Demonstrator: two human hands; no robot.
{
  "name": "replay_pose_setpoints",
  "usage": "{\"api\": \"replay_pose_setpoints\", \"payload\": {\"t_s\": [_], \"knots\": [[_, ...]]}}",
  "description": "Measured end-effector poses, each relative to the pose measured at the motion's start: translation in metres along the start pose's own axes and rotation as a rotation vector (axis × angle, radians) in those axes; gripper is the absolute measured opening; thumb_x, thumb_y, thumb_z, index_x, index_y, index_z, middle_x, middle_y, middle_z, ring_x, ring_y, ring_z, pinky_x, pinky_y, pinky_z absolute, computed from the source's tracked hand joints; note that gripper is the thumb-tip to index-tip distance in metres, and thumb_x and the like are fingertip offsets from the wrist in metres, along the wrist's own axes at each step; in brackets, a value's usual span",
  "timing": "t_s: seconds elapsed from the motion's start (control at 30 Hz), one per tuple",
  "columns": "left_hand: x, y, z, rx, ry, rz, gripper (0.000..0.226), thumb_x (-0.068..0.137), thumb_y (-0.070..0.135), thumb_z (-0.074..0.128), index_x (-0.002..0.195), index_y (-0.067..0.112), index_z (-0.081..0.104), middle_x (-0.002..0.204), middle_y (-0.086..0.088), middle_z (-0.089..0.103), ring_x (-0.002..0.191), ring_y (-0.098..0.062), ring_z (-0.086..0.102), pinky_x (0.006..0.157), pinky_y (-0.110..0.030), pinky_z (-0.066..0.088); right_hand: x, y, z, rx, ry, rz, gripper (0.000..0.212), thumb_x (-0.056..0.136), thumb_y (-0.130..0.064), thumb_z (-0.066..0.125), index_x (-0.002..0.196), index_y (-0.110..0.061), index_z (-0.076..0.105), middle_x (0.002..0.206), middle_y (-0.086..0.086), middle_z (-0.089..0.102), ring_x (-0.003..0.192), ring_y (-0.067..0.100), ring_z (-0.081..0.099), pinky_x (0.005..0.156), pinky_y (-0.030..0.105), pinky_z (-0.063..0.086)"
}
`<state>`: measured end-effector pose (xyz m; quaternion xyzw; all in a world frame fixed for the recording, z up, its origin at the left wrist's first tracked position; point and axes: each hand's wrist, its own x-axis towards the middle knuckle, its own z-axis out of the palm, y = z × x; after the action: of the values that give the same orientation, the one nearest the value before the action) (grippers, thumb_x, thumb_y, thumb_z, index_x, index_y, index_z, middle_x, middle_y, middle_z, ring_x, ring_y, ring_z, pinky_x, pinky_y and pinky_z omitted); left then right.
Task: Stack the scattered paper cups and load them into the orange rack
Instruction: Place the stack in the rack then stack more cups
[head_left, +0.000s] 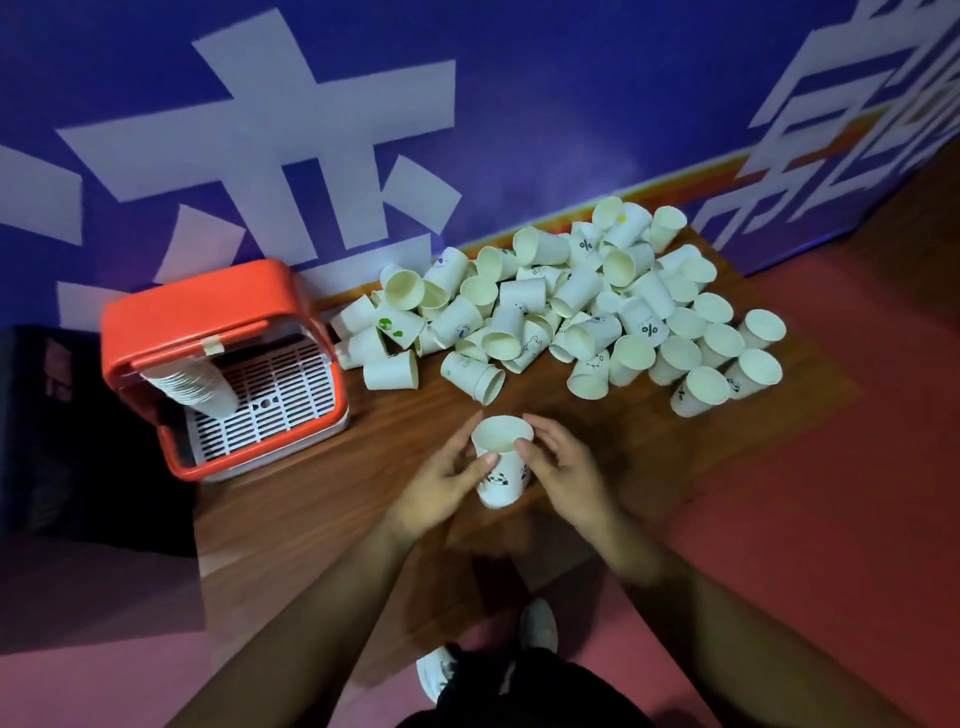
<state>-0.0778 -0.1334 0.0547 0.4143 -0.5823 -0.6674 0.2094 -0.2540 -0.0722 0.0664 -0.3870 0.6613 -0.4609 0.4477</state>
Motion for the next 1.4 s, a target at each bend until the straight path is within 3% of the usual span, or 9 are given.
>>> {"api": "replay_pose_setpoints", "payload": {"t_s": [0.13,0.3,0.47,0.57,0.63,0.8,1.0,1.17,1.4], "knots": [[0.003,-0.011,-0.007,0.109,-0.003,0.018,0.069,0.089,0.035,0.072,0.15,0.023,0.04,0.134,0.003,0.062,0.119,-0.002,0.06,0.106,-0.028,0.047,-0.004,0.009,0.003,-0.066,-0.004,-0.008,0.035,0.093,-0.011,0.063,0.125,-0.023,0.055,0.122,-0.005,0.064,0.112,-0.003,0.06,0.093,0.017,0.047],[0.001,-0.031,-0.014,0.318,-0.041,0.052,0.067,0.09,0.028,0.073,0.149,0.025,0.04,0.147,0.009,0.05,0.136,-0.005,0.046,0.117,-0.035,0.037,-0.007,0.031,0.0,-0.362,-0.09,-0.039,0.055,0.089,-0.041,0.061,0.14,-0.024,0.05,0.139,-0.005,0.056,0.128,0.007,0.051,0.108,0.034,0.042],[-0.002,-0.044,-0.013,0.421,-0.026,0.053,0.067,0.09,0.026,0.073,0.147,0.028,0.04,0.15,0.009,0.044,0.139,-0.007,0.039,0.119,-0.036,0.032,-0.009,0.042,0.0,-0.55,-0.135,-0.064,0.054,0.094,-0.028,0.061,0.146,-0.025,0.043,0.146,-0.004,0.049,0.131,0.011,0.046,0.103,0.013,0.03],[0.003,-0.036,-0.016,0.444,0.018,0.017,0.073,0.081,0.05,0.07,0.146,0.028,0.045,0.144,0.008,0.047,0.132,-0.009,0.044,0.115,-0.033,0.037,-0.001,0.043,-0.002,-0.544,-0.148,-0.098,0.051,0.094,-0.031,0.06,0.143,-0.024,0.047,0.145,-0.006,0.049,0.133,0.009,0.045,0.106,0.014,0.031],[0.009,-0.027,-0.022,0.451,0.057,-0.018,0.073,0.078,0.059,0.064,0.143,0.029,0.048,0.141,0.006,0.047,0.129,-0.014,0.049,0.11,-0.034,0.043,0.01,0.042,-0.009,-0.534,-0.132,-0.088,0.047,0.094,-0.036,0.06,0.139,-0.024,0.051,0.143,-0.005,0.052,0.13,0.011,0.047,0.109,0.025,0.038],[0.047,0.0,-0.028,0.55,0.214,-0.04,0.04,0.096,0.035,0.063,0.132,0.021,0.056,0.127,0.003,0.052,0.117,-0.012,0.054,0.097,-0.025,0.045,0.058,0.026,-0.051,-0.56,-0.077,-0.074,0.041,0.095,-0.036,0.057,0.132,-0.019,0.056,0.132,0.001,0.058,0.122,0.016,0.053,0.104,0.036,0.044],[0.113,0.023,-0.015,0.776,0.287,-0.094,0.051,0.09,0.023,0.07,0.136,0.009,0.053,0.133,-0.012,0.052,0.122,-0.027,0.053,0.1,-0.029,0.039,0.119,0.029,-0.108,-0.688,-0.005,-0.058,0.037,0.089,-0.028,0.066,0.119,-0.007,0.058,0.119,0.014,0.055,0.112,0.028,0.055,0.097,0.035,0.045],[0.159,0.01,-0.017,0.934,0.26,-0.106,0.069,0.077,0.006,0.077,0.14,0.0,0.05,0.145,-0.027,0.043,0.132,-0.043,0.046,0.107,-0.045,0.043,0.157,0.044,-0.141,-0.866,0.001,0.003,0.043,0.084,-0.026,0.065,0.12,-0.003,0.058,0.119,0.021,0.051,0.107,0.04,0.055,0.094,0.044,0.048],[0.2,-0.015,-0.02,1.263,0.068,-0.18,0.074,0.087,0.001,0.055,0.155,0.022,0.033,0.159,-0.016,0.026,0.143,-0.037,0.032,0.111,-0.048,0.04,0.179,0.064,-0.146,-0.999,-0.107,-0.009,0.048,0.088,-0.032,0.061,0.127,-0.006,0.053,0.122,0.02,0.05,0.112,0.038,0.051,0.094,0.042,0.042]]}}
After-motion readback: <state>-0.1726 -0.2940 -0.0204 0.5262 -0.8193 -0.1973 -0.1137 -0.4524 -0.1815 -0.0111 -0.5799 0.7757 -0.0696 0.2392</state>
